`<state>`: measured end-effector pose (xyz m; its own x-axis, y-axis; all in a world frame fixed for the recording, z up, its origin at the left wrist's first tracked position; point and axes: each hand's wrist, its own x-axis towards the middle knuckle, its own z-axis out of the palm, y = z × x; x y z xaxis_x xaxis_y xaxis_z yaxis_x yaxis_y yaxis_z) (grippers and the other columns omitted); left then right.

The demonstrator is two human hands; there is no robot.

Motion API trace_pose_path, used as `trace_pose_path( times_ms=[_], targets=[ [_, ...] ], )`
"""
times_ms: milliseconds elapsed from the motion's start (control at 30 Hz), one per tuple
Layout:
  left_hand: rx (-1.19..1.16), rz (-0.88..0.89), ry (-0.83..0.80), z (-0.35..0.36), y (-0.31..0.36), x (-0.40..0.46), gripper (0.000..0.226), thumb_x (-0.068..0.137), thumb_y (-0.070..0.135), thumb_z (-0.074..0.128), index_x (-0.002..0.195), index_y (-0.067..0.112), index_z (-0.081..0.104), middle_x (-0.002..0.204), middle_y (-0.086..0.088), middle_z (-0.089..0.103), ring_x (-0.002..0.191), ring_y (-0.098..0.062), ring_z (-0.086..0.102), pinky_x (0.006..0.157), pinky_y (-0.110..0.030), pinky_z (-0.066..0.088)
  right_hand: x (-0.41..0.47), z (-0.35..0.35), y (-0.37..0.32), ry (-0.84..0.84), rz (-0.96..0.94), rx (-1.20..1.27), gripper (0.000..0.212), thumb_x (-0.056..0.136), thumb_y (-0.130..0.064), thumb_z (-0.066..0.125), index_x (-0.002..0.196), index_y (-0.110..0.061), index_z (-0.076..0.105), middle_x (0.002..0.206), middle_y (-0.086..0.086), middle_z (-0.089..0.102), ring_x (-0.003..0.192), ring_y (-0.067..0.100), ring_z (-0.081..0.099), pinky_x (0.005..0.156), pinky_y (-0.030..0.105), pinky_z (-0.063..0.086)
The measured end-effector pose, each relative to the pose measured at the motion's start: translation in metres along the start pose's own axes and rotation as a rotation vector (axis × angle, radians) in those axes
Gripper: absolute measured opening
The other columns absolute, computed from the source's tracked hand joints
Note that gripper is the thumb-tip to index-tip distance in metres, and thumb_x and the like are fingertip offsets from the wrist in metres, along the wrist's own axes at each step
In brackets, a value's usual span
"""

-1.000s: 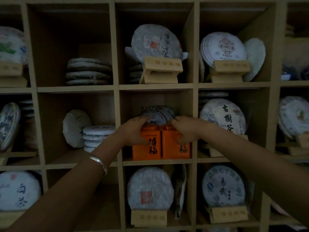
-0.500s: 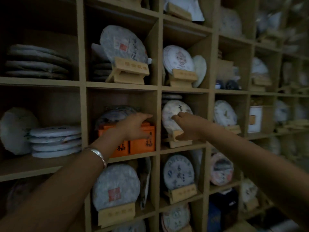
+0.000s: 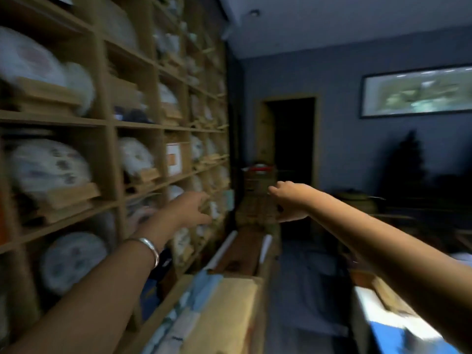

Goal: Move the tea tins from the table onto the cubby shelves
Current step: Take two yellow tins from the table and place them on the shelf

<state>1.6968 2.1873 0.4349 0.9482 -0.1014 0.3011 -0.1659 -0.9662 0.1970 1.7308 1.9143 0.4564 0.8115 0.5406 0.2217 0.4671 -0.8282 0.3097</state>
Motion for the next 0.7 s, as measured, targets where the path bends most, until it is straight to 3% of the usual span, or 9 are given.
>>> trace_pose_path(
  times_ms=[133,333,533,700],
  targets=[
    [0.013,0.149,-0.099,0.054,0.110,0.045,0.074,0.081,0.040,0.071,0.144,0.020,0.038,0.142,-0.010,0.048,0.127,-0.027,0.049,0.097,-0.033,0.043,-0.101,0.016,0.093,-0.102,0.263,-0.059,0.060,0.080,-0.039,0.064,0.126,-0.008,0.043,0.121,0.016,0.052,0.113,0.036,0.053,0.086,0.041,0.048],
    [-0.076,0.413,-0.221,0.118,0.282,0.067,0.071,0.078,0.038,0.070,0.141,0.023,0.041,0.137,-0.009,0.051,0.126,-0.025,0.049,0.099,-0.034,0.043,-0.255,0.040,0.199,-0.251,0.586,-0.041,0.044,0.097,-0.029,0.047,0.133,-0.005,0.039,0.127,0.022,0.048,0.119,0.037,0.049,0.093,0.041,0.043],
    [-0.123,0.567,-0.303,0.176,0.424,0.050,0.070,0.080,0.037,0.070,0.142,0.021,0.042,0.141,-0.007,0.051,0.129,-0.022,0.048,0.100,-0.029,0.041,-0.386,0.054,0.264,-0.449,0.749,-0.034,0.066,0.084,-0.041,0.067,0.131,-0.004,0.038,0.130,0.022,0.047,0.121,0.037,0.049,0.095,0.040,0.042],
    [-0.148,0.590,-0.351,0.223,0.503,0.032,0.064,0.078,0.036,0.071,0.136,0.022,0.047,0.134,-0.006,0.056,0.122,-0.022,0.054,0.093,-0.029,0.046,-0.453,0.082,0.305,-0.498,0.754,-0.017,0.069,0.082,-0.044,0.069,0.132,-0.008,0.039,0.130,0.018,0.048,0.120,0.035,0.049,0.097,0.043,0.045]
  ],
)
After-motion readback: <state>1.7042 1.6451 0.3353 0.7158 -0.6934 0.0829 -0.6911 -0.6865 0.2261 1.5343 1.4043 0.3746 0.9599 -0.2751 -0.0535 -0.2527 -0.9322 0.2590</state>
